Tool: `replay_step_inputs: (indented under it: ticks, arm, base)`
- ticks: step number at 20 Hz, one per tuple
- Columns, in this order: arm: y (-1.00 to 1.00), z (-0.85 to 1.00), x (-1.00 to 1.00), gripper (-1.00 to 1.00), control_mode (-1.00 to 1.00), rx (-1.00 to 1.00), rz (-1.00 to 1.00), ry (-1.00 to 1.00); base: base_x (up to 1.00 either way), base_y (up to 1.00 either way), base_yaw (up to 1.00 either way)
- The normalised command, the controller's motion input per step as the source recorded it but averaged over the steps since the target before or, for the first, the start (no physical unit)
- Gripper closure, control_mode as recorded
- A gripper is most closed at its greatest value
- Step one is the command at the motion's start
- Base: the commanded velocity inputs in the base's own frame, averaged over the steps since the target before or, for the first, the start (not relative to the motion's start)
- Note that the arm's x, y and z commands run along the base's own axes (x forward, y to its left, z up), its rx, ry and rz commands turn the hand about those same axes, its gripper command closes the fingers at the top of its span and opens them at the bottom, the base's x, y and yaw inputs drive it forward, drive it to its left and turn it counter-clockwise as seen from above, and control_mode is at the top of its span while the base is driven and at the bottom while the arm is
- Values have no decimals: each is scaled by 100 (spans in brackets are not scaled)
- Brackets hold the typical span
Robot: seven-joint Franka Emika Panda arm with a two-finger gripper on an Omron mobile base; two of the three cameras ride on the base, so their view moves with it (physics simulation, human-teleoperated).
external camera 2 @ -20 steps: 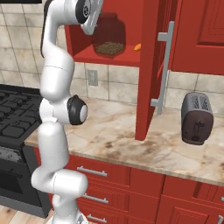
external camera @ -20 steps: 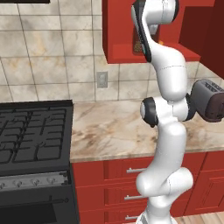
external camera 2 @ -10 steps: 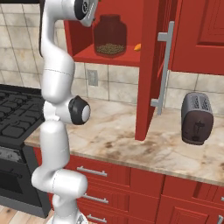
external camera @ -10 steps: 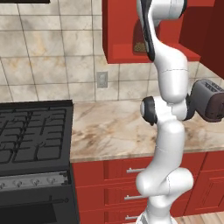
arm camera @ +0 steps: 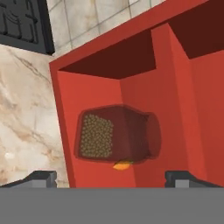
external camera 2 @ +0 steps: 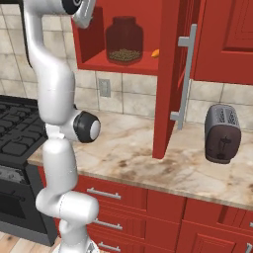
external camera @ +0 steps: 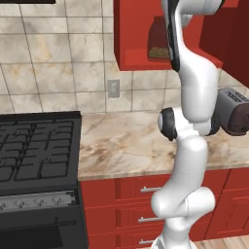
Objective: Pick the candle and jar from the dining table and place them in the open cabinet. Close the cabinet after placing the objects.
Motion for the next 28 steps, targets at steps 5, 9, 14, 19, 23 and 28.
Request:
replay_step_inputs:
  ticks: [5,9,14,19,23,28]
  arm:
    - [14,-43,-40,-100,-100,-4,0,1]
    - [1,0,-34,-100,-100,-2,-6,39]
    - [0,0,-40,-100,-100,-5,-14,56]
    - [1,1,-44,-100,-100,-3,-15,64]
    - [7,6,-38,-100,-100,-5,-15,68]
    - [14,0,-40,-100,-100,-9,-13,57]
  base:
    - [0,0,0]
    - [0,0,0]
    - [0,0,0]
    - [0,0,0]
    - [0,0,0]
    - [0,0,0]
